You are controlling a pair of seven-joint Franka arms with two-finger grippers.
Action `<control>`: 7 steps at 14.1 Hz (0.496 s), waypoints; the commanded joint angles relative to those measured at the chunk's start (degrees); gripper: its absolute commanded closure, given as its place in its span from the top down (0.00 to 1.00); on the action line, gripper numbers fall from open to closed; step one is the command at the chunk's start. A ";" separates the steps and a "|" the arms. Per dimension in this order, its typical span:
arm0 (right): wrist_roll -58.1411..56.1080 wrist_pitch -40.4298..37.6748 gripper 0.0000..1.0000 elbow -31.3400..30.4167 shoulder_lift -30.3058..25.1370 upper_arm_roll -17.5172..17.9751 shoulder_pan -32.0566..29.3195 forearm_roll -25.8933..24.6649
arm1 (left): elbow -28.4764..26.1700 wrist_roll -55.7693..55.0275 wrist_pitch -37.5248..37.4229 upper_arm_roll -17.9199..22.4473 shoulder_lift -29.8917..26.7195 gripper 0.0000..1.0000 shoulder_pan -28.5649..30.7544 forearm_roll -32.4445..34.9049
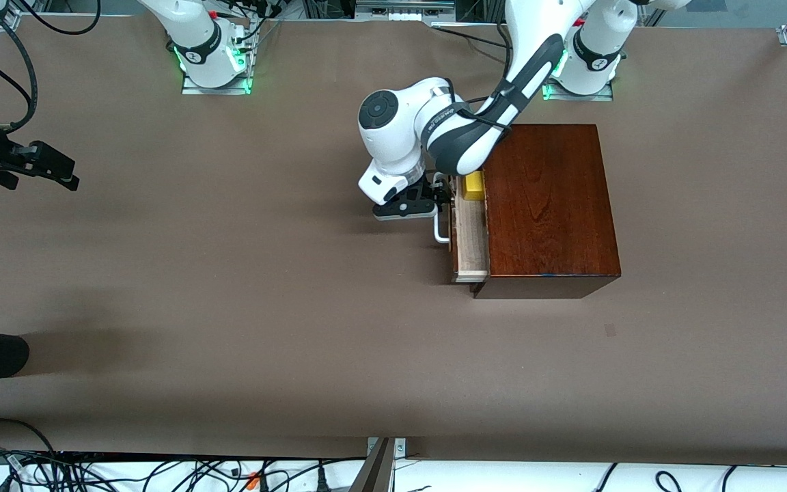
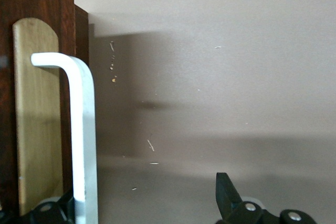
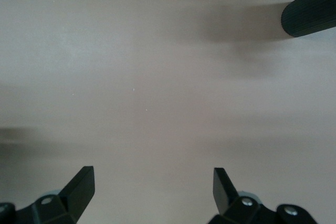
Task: Open drawer, take yellow block, close drawer
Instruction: 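Pull the drawer open by its handle with the left gripper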
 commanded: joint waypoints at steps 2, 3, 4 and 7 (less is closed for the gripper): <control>0.00 0.33 1.00 -0.50 -0.85 0.82 -0.93 0.05 | 7.55 1.30 6.76 -0.02 6.67 1.00 -2.63 -1.56; 0.01 0.33 1.00 -0.50 -0.85 0.82 -0.93 -0.04 | 7.73 1.30 6.76 -0.02 6.76 1.00 -2.71 -1.56; 0.01 0.33 1.00 -0.50 -0.85 0.82 -0.84 -0.04 | 7.73 1.38 6.76 -0.02 6.76 1.00 -2.71 -1.56; -0.08 0.33 1.00 -0.50 -0.85 0.82 -0.93 -0.04 | 7.73 1.47 6.50 -0.02 6.33 1.00 -2.63 -1.21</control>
